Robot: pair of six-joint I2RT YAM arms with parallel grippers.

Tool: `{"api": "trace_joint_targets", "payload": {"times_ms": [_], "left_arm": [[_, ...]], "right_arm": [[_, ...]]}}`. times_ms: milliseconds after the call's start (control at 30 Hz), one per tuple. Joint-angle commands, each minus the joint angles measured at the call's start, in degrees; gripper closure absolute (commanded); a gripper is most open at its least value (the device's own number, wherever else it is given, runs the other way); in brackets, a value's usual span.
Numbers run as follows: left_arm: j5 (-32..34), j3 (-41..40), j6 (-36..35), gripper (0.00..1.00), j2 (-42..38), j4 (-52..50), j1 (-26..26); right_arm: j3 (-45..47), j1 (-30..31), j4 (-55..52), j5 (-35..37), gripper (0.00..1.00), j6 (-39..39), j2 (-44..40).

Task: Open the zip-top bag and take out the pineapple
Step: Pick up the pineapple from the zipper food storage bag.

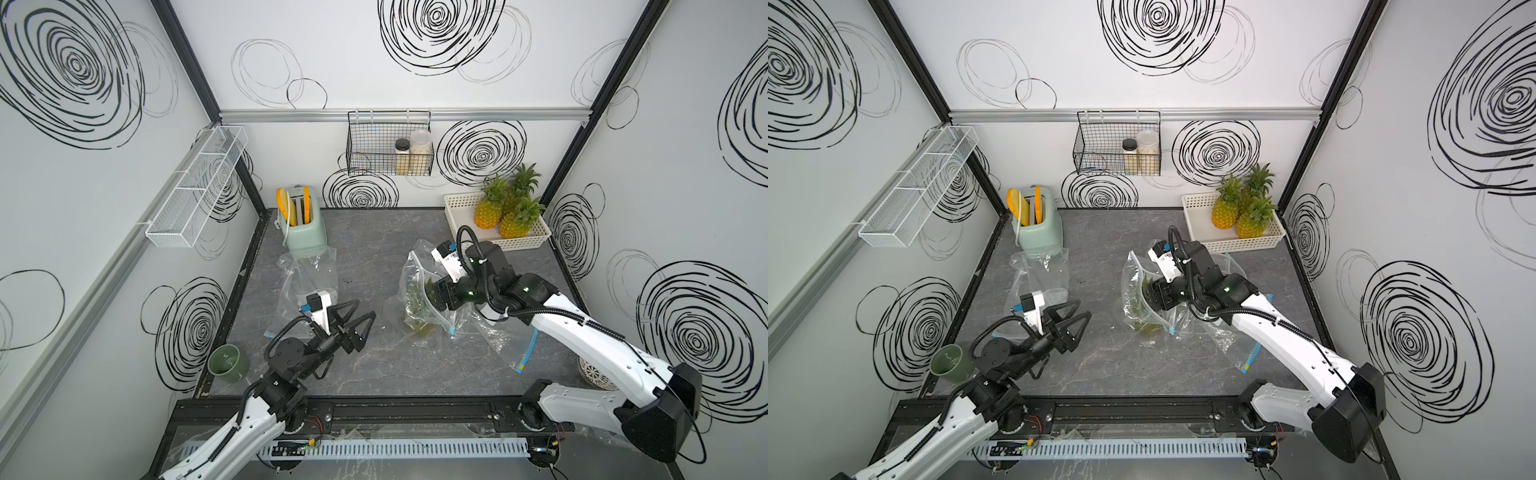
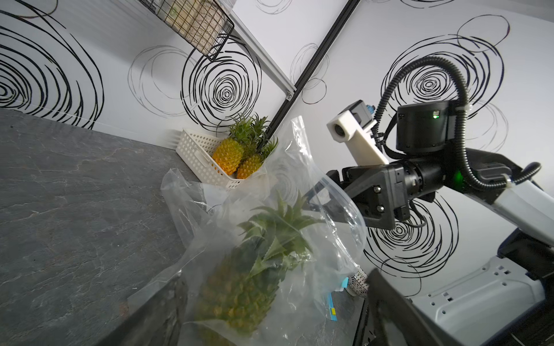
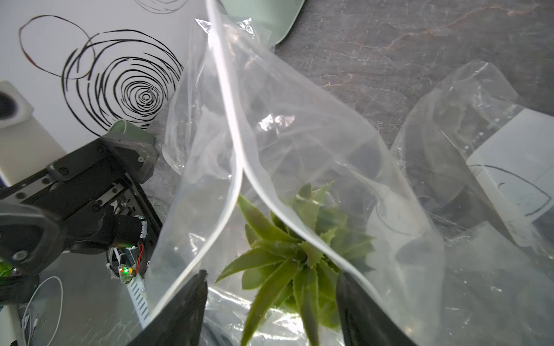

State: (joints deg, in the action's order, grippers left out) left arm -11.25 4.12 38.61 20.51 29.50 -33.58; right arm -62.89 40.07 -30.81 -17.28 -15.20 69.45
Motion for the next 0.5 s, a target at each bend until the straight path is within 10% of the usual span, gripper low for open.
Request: {"api": "trace_joint_targets", "payload": {"times_ms": [0, 467], "left_arm": [[0.35, -0.60, 0.76, 0.04, -1.67, 0.57, 0.40], [0.99, -2.44, 1.29, 0.04, -4.58, -1.05, 0.45]], "right_arm": [[-2.33, 0.44, -4.04, 2.55, 0.28, -0.18, 2.38], [-9.82, 2.38, -13.55, 6.75, 0.27, -2.97, 12.83]]}}
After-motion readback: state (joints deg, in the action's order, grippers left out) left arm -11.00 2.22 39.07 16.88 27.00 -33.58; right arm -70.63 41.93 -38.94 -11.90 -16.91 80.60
